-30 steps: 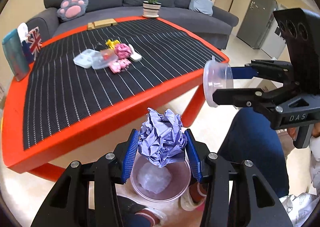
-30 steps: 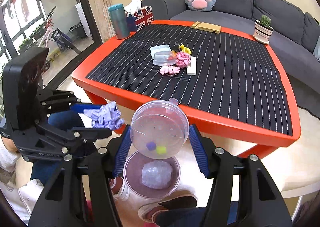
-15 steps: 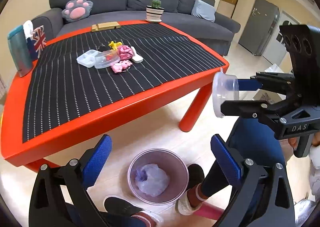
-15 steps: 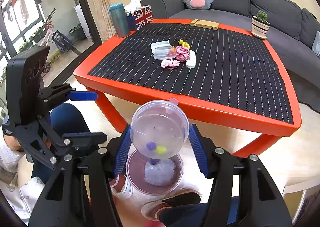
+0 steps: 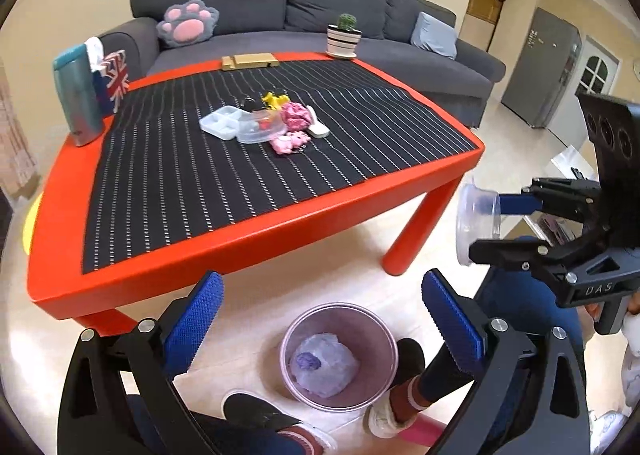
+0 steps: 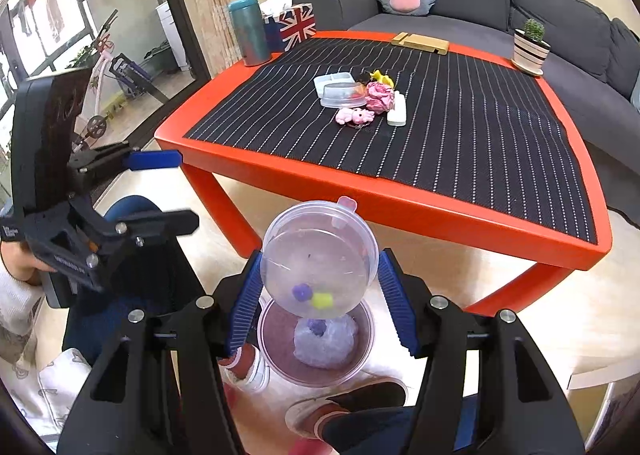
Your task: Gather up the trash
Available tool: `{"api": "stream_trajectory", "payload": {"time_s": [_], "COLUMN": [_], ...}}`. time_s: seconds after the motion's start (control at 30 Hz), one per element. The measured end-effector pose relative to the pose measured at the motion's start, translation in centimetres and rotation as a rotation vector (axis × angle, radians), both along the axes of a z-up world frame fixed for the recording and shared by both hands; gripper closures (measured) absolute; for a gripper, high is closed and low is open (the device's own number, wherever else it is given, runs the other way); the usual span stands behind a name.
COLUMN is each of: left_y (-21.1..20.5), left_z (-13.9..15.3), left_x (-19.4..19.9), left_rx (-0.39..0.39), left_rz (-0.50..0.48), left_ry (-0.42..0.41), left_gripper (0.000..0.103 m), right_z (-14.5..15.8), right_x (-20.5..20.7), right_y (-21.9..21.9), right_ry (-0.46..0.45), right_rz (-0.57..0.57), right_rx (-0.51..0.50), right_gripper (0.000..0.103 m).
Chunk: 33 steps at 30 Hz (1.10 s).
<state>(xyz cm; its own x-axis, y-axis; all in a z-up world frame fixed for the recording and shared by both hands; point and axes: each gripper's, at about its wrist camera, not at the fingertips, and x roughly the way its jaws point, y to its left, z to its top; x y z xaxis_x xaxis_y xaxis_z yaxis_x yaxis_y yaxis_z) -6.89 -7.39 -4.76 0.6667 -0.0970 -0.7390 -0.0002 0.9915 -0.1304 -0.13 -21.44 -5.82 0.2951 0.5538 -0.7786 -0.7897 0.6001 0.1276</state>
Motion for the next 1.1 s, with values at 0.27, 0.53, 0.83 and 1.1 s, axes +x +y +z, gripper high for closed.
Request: {"api": "stream_trajectory", "payload": {"time_s": [0.27,0.53,0.83,1.1], "left_y": [1.7,2.7,2.8,2.5], "left_z": [0.4,0.6,0.4,0.2], "left_x": [-0.9,-1.5,-1.5,-1.3], "left_rx": [-0.001,-0.008,-0.009,-0.013], "left_rz": [0.039,0.058,0.059,0.048], "left_ry": [-0.013,-0.019,-0.010,-0.001], "left_gripper": [0.008,0.008,0.008,0.008], "right_z": [-0.2,-0.1,-0.7,-0.4], "right_x": [-0.5,-1.0,-0.4,-0.1], "right_y": [1.2,2.2,2.2,1.8], "right_ry": [0.012,0.025,0.046,0.041], "right_rz": [0.035,0.079,0.041,0.018], "right_rx": [-0.006,0.007,-0.002,0.000], "right_gripper": [0.045,0.039,0.006,0.005]}}
